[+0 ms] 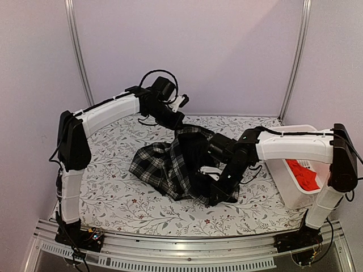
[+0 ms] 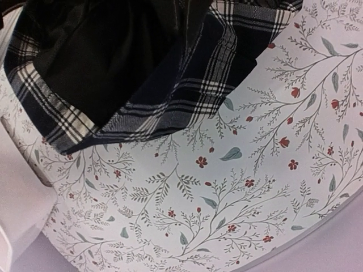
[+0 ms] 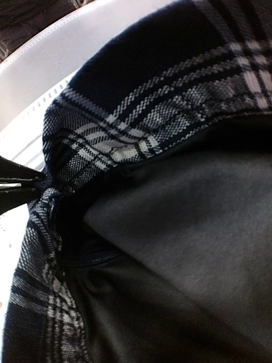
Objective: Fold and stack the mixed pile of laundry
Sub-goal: Pick up the crumpled skirt from the center of the board, then flatten out the crumpled skirt at the center of the board.
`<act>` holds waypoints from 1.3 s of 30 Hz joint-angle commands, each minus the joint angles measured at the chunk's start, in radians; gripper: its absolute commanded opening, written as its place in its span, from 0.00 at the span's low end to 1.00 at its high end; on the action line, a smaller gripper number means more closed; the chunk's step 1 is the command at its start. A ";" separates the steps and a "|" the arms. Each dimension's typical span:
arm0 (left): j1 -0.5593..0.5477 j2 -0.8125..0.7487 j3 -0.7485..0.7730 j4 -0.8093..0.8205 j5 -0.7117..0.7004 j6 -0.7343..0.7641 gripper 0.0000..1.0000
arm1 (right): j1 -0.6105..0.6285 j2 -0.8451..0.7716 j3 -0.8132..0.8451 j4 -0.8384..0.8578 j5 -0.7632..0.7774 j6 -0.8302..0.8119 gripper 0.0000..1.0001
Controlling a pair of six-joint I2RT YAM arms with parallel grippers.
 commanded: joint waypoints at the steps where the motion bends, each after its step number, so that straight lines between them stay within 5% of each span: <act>1: 0.086 -0.087 -0.023 0.020 -0.026 -0.037 0.00 | 0.001 -0.076 -0.003 -0.055 0.107 0.045 0.00; 6: 0.171 -0.263 -0.075 0.120 -0.090 -0.095 0.00 | -0.094 -0.156 0.103 -0.073 0.294 0.127 0.00; 11: 0.257 -0.393 -0.020 0.213 -0.171 -0.148 0.00 | -0.234 -0.233 0.410 -0.004 0.585 0.184 0.00; 21: 0.260 -0.491 0.101 0.357 -0.145 -0.194 0.00 | -0.239 -0.083 0.897 0.120 0.784 -0.097 0.00; 31: 0.252 -0.758 -0.160 0.341 -0.007 -0.227 0.00 | -0.152 -0.246 0.753 0.099 0.719 -0.094 0.00; 39: 0.265 -0.629 -0.115 0.165 -0.018 -0.315 0.00 | -0.209 -0.158 0.748 0.125 0.747 -0.102 0.00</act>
